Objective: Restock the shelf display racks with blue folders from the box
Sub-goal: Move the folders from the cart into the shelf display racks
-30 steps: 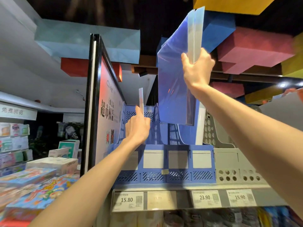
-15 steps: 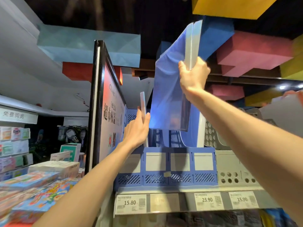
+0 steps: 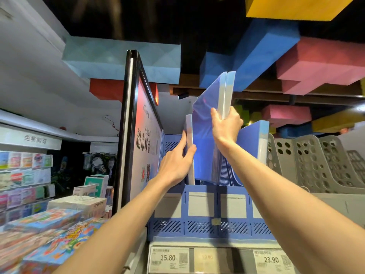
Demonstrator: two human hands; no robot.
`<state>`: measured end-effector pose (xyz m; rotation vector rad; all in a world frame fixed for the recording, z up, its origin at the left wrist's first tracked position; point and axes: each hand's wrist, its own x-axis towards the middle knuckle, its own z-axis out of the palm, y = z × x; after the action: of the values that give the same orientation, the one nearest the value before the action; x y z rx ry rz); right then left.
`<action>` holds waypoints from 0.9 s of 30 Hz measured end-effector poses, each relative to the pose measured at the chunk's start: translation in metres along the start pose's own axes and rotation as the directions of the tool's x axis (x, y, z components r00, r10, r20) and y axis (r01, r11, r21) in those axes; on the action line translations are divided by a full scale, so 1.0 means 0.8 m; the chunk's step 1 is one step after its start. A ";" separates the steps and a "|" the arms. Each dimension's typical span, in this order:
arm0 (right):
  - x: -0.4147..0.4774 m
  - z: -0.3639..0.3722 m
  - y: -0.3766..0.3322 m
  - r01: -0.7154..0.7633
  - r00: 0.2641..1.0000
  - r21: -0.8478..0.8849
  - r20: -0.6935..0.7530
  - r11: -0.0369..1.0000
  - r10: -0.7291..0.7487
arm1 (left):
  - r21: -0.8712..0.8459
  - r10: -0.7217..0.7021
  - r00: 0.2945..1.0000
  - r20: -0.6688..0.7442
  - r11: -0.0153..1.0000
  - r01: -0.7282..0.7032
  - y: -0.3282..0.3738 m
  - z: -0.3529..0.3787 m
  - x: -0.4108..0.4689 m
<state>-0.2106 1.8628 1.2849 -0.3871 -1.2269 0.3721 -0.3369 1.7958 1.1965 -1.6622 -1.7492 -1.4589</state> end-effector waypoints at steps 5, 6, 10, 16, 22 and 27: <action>-0.004 0.018 0.022 -0.115 0.992 0.091 0.060 0.989 0.109 | -0.076 0.020 1.000 0.021 0.997 -0.018 -0.008 0.001 0.001; -0.005 0.020 0.025 -0.147 0.987 0.104 0.085 0.984 0.138 | -0.094 0.021 0.999 0.029 0.995 -0.018 -0.009 0.002 0.002; -0.012 0.026 0.028 -0.171 0.977 0.133 0.153 0.976 0.150 | -0.163 0.025 0.999 0.047 0.986 -0.017 -0.009 0.004 -0.002; -0.012 0.029 0.032 -0.188 0.980 0.209 0.105 0.960 0.169 | -0.185 0.016 0.994 0.109 0.983 0.004 -0.004 0.002 0.005; -0.012 0.024 0.034 -0.238 0.966 0.214 0.152 0.948 0.208 | -0.241 0.075 0.973 0.218 0.970 -0.021 -0.010 0.006 -0.002; -0.012 0.024 0.023 -0.262 0.939 0.161 0.270 0.952 0.213 | -0.290 0.106 0.963 0.250 0.956 -0.030 -0.015 0.007 0.005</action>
<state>-0.2331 1.8756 1.2736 -0.3275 -1.3784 0.7641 -0.3459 1.8052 1.1920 -2.1292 -1.6480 -1.5786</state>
